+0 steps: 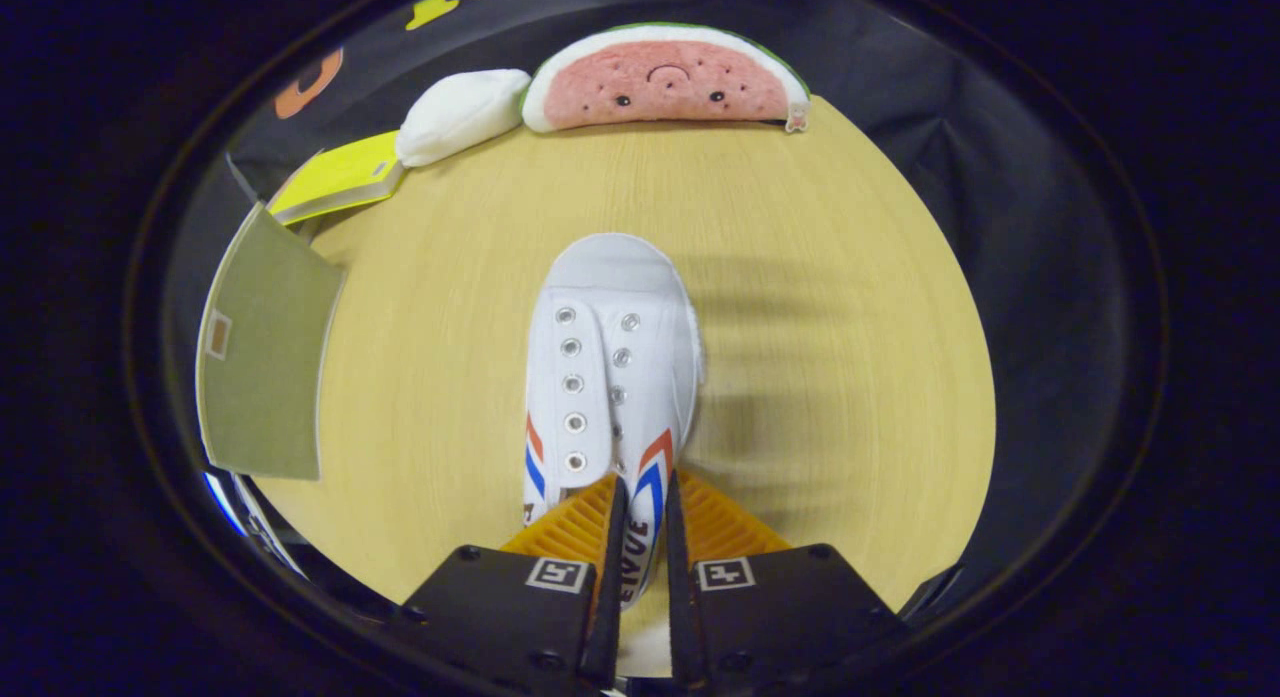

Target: Open the storage box then place both shoes into the box .Put the left shoe in first, then the right shoe, with the right side of both shoes facing outward in a uniform manner.

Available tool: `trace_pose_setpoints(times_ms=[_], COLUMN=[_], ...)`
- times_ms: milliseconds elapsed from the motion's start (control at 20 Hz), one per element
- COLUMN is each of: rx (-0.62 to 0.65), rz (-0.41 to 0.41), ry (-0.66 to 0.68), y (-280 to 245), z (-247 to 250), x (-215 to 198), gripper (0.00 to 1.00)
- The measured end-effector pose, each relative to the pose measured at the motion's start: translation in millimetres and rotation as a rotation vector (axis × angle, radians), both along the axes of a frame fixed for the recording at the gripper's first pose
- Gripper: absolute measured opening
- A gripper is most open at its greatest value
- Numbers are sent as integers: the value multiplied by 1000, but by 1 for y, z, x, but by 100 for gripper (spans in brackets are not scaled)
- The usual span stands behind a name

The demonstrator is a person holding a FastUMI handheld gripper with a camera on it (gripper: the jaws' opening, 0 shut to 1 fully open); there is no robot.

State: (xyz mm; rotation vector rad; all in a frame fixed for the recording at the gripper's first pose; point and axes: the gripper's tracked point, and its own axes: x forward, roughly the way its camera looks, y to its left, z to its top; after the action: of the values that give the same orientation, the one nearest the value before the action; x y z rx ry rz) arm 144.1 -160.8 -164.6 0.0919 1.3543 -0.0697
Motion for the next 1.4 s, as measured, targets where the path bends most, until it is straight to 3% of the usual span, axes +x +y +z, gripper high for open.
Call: trace_pose_setpoints(times_ms=[100, 450, 900, 1400], rx=[23, 96, 100, 116], rz=[-29, -70, -71, -14], ry=[-25, -68, -177, -336], y=[0, 13, 58, 162], z=[-1, 19, 92, 193], x=[1, -11, -29, -27], gripper=[6, 6, 5, 5])
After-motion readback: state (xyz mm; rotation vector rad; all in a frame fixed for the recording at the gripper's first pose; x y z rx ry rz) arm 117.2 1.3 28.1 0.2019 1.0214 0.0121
